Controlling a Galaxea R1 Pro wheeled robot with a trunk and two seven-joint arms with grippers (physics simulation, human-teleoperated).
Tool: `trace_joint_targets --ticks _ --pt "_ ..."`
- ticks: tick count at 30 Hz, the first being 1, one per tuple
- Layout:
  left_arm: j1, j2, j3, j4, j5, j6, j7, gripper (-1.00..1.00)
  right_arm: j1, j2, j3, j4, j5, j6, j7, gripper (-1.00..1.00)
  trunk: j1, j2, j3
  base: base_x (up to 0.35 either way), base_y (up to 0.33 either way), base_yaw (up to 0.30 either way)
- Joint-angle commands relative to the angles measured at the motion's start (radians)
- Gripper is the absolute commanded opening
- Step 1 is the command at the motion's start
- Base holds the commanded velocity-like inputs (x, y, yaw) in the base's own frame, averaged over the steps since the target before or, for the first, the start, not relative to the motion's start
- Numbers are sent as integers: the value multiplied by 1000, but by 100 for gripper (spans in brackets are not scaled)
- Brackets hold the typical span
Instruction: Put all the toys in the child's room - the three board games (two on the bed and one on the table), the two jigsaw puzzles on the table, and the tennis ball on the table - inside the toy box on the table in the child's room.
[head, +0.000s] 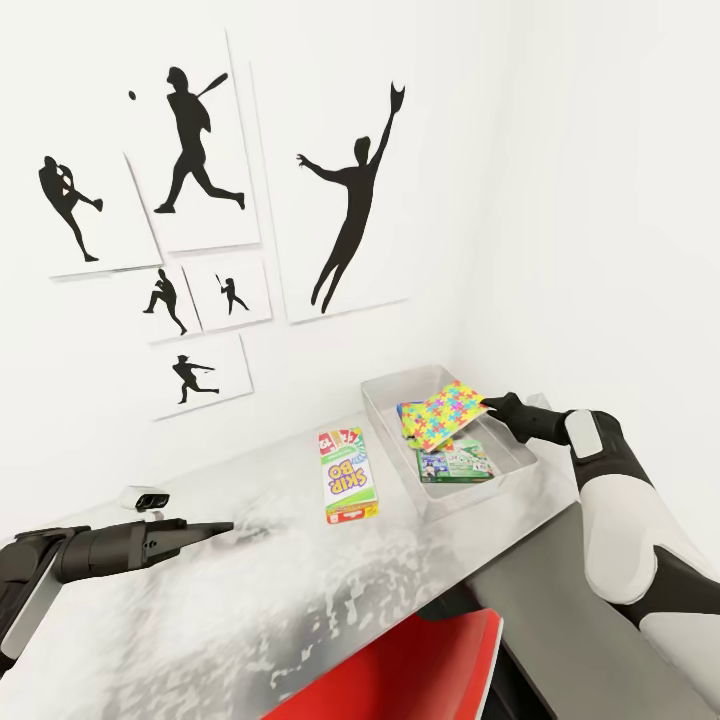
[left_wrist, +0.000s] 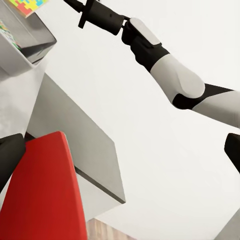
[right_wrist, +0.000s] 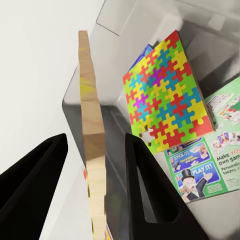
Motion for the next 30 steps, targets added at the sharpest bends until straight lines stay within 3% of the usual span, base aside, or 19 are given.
trace_joint_targets --ticks 1,5,6,30 --pt "-1 0 -1 0 0 10 -3 100 -1 1 -6 0 8 5 6 -100 1 -2 -2 0 0 0" --pt "-1 1 0 0 0 10 -3 100 -1 2 -6 0 9 5 6 -100 1 -2 -2 0 0 0" --pt "-1 1 0 0 -1 10 -3 100 -1 2 -6 0 9 5 6 100 1 -2 -2 0 0 0" --pt "-1 0 1 0 -1 10 -3 100 -1 3 -3 -10 10 2 9 100 1 -2 -2 0 0 0"
